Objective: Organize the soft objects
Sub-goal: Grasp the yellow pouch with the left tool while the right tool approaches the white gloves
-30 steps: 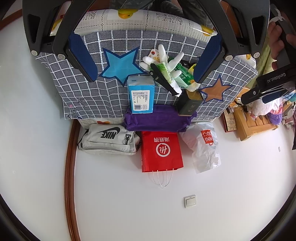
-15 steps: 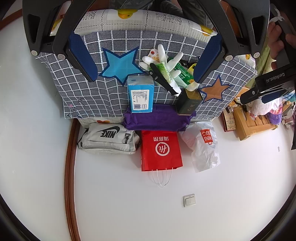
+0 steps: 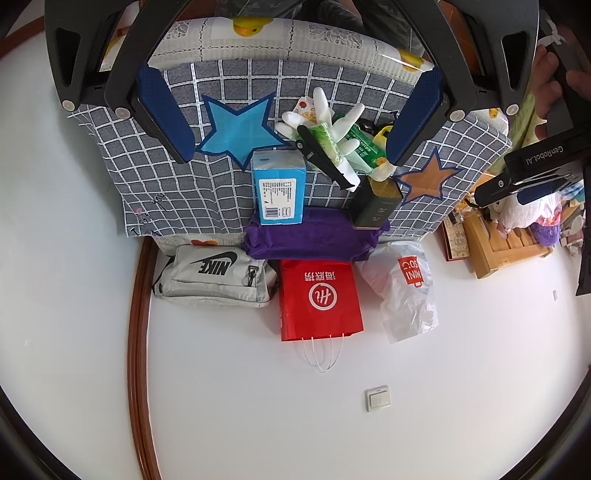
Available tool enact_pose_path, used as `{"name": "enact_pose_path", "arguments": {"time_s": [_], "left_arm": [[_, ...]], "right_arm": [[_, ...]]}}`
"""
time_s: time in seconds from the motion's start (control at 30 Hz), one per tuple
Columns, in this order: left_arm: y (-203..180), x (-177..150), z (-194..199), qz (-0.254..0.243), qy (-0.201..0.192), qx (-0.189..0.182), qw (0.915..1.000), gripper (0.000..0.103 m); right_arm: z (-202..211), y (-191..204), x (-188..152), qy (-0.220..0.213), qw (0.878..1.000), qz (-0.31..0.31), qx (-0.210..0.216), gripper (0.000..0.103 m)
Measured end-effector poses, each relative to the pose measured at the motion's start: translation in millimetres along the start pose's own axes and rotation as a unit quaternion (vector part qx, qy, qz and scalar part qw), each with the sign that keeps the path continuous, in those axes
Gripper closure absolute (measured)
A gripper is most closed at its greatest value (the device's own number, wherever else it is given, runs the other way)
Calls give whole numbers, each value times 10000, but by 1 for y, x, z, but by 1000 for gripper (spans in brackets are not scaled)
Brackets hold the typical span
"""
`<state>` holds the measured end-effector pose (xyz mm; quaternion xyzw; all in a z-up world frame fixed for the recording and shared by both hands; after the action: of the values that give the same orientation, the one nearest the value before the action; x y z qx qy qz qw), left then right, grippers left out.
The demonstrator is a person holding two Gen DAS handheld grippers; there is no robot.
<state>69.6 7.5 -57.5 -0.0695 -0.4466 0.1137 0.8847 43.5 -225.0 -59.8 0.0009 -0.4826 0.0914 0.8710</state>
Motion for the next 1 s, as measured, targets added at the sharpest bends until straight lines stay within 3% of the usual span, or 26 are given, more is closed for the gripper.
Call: {"name": "enact_pose_path", "arguments": {"time_s": [0.2,0.27,0.63,1.0], "left_arm": [[13,-14,-33,11,158,80,9998,0],[16,-13,-44,-77,47,112,9999,0],[36,-66,-118,-29,1148,404,9926,0],[37,-99,-172,-140,1597,432,9861,0]], "right_arm": [[-23,-2,-12,150,9998,-74,89,1],[-34,-2,-18,244,9996,-95,99,1],[-95,-2,-56,773,9967,-136,183,2],[-150,-7,-97,1382,9899,-187,251,2]]}}
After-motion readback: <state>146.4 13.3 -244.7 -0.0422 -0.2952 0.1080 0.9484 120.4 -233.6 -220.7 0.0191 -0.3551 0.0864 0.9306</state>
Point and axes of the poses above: each gripper's, at about its wrist camera, not at the fingertips, and z roughly against the way its jaws point, y to its left, x to its top, the point moved 8 cm from there along -z, roughly the way its jaws point, and after that the axes turned 10 degrees about z, right-handed, at the moved point
